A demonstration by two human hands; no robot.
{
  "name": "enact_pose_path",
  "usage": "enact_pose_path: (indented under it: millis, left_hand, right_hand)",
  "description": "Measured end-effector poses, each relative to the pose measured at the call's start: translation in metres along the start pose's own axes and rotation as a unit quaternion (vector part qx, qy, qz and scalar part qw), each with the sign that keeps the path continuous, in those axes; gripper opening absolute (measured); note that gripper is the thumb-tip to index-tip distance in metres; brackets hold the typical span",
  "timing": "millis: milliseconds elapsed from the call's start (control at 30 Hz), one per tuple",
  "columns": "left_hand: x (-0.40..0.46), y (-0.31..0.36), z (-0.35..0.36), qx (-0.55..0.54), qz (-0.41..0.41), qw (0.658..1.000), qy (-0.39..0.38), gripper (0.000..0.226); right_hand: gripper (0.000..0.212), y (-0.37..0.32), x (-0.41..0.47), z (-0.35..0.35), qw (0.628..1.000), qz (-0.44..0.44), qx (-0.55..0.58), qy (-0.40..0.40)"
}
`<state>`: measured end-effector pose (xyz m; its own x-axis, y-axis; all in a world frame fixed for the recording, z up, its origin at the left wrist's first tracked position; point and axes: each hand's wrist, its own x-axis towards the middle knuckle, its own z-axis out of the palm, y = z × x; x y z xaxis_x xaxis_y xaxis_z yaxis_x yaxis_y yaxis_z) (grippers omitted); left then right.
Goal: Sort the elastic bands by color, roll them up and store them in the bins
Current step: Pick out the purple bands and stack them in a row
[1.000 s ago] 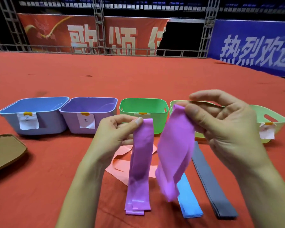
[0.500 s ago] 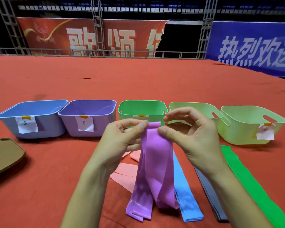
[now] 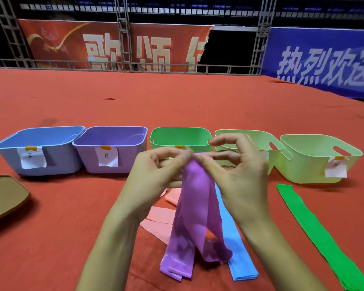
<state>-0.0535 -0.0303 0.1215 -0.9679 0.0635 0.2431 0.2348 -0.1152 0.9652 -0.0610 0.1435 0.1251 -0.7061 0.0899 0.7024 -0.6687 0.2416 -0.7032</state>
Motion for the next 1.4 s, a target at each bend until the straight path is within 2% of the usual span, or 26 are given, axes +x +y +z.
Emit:
enact_pose_path:
  millis: [133, 200, 233, 333, 400, 500, 567, 633, 767, 833, 900, 1000, 1067, 1200, 1267, 1400]
  left_hand:
    - [0.001, -0.002, 0.000, 0.029, 0.042, 0.997, 0.060, 0.023]
    - [0.002, -0.001, -0.004, 0.031, 0.054, 0.993, 0.101, 0.020]
    - [0.003, -0.001, -0.007, 0.028, 0.057, 0.991, 0.122, 0.018]
    - [0.006, -0.002, -0.015, 0.016, 0.061, 0.984, 0.168, 0.016]
    - [0.007, -0.003, -0.018, 0.014, 0.063, 0.981, 0.181, 0.017]
    - [0.008, -0.004, -0.022, 0.013, 0.062, 0.977, 0.202, 0.020]
    - [0.009, -0.004, -0.026, 0.008, 0.062, 0.974, 0.218, 0.020]
    - [0.008, -0.004, -0.030, 0.006, 0.065, 0.971, 0.229, 0.020]
    - [0.009, -0.004, -0.036, 0.001, 0.070, 0.965, 0.251, 0.021]
    - [0.010, -0.004, -0.040, -0.004, 0.072, 0.960, 0.269, 0.022]
    - [0.010, -0.005, -0.043, -0.007, 0.073, 0.957, 0.282, 0.020]
    - [0.009, -0.004, -0.044, -0.001, 0.075, 0.955, 0.287, 0.019]
    - [0.008, -0.003, -0.043, 0.000, 0.077, 0.955, 0.285, 0.021]
    - [0.008, -0.002, -0.042, 0.002, 0.082, 0.956, 0.280, 0.023]
    - [0.008, -0.002, -0.038, 0.000, 0.081, 0.958, 0.274, 0.022]
    - [0.010, -0.003, -0.029, 0.013, 0.083, 0.961, 0.265, 0.023]
  right_hand:
    - [0.032, -0.001, -0.003, 0.003, 0.992, -0.053, -0.116, 0.024]
    - [0.030, 0.005, -0.008, 0.002, 0.986, -0.047, -0.155, 0.025]
    - [0.027, 0.009, -0.014, 0.002, 0.990, -0.023, -0.137, 0.016]
    - [0.025, 0.021, -0.045, 0.004, 0.993, 0.102, -0.031, -0.043]
    - [0.033, 0.033, -0.067, 0.007, 0.983, 0.153, -0.011, -0.097]
    - [0.056, 0.052, -0.087, 0.011, 0.956, 0.202, -0.035, -0.211]
    - [0.068, 0.062, -0.095, 0.012, 0.937, 0.221, -0.079, -0.259]
    - [0.063, 0.067, -0.101, 0.013, 0.933, 0.228, -0.109, -0.256]
    - [0.030, 0.075, -0.102, 0.006, 0.941, 0.198, -0.139, -0.236]
    - [0.025, 0.074, -0.100, -0.001, 0.943, 0.191, -0.128, -0.239]
    - [0.021, 0.069, -0.099, -0.004, 0.937, 0.217, -0.049, -0.269]
    - [0.026, 0.059, -0.103, 0.001, 0.892, 0.298, 0.083, -0.329]
    - [0.028, 0.065, -0.112, 0.008, 0.900, 0.284, 0.051, -0.326]
    - [0.023, 0.073, -0.119, 0.012, 0.925, 0.158, -0.146, -0.312]
    - [0.021, 0.073, -0.118, 0.010, 0.932, 0.145, -0.162, -0.289]
    - [0.018, 0.071, -0.118, 0.015, 0.951, 0.156, -0.100, -0.247]
